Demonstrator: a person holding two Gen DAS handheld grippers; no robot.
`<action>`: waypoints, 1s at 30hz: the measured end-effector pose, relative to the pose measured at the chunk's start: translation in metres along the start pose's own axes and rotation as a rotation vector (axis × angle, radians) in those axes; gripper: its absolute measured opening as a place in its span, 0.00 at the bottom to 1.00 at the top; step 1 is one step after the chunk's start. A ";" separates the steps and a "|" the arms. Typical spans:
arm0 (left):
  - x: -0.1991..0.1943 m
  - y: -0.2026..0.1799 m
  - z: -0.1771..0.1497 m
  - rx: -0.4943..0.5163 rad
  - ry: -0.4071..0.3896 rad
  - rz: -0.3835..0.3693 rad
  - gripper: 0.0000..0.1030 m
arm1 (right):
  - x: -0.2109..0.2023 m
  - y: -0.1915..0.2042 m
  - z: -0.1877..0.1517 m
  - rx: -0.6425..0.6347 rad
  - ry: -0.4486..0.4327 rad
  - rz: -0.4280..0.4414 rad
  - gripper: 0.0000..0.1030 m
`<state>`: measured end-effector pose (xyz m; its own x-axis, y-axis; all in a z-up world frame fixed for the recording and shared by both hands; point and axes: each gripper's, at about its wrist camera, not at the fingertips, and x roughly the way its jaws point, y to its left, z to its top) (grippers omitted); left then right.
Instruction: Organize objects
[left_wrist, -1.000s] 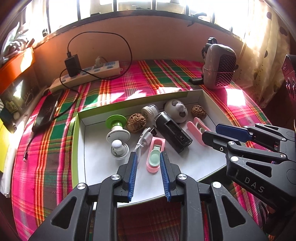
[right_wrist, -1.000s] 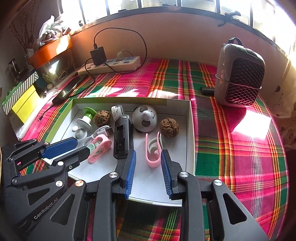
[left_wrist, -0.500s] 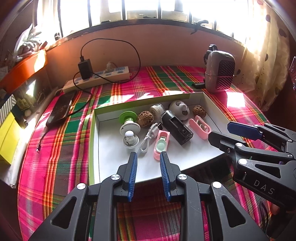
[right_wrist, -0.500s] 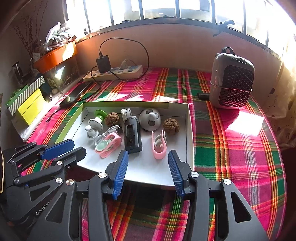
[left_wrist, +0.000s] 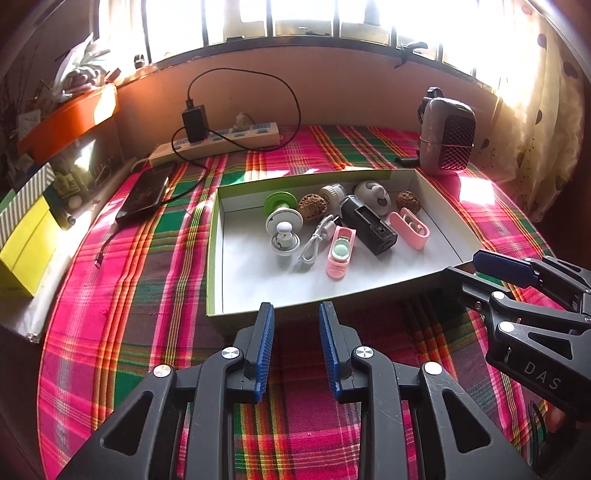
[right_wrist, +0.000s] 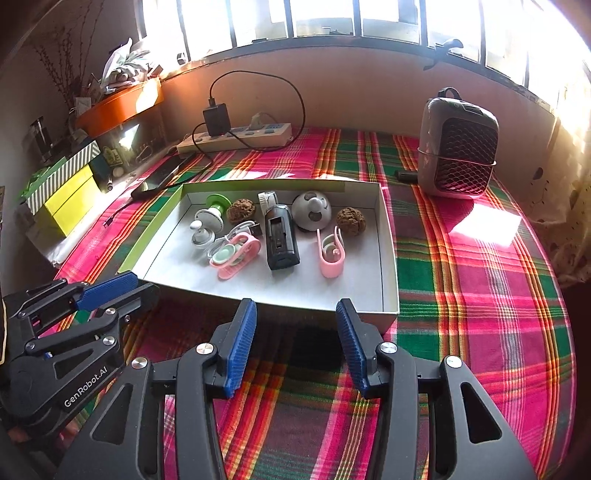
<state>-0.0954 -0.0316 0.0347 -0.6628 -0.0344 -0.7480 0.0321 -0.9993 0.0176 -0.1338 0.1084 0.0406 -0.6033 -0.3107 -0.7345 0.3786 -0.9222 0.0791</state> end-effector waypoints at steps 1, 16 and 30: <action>0.000 0.000 -0.002 -0.001 0.001 0.005 0.23 | -0.001 0.000 -0.002 0.001 0.000 -0.005 0.45; 0.003 0.002 -0.033 -0.025 0.057 0.034 0.23 | 0.004 0.000 -0.034 0.033 0.067 -0.052 0.45; 0.004 0.001 -0.046 -0.053 0.057 0.046 0.23 | 0.003 0.004 -0.051 0.036 0.080 -0.096 0.45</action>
<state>-0.0634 -0.0325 0.0011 -0.6163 -0.0783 -0.7836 0.1023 -0.9946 0.0189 -0.0980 0.1152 0.0049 -0.5771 -0.2023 -0.7912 0.2950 -0.9550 0.0290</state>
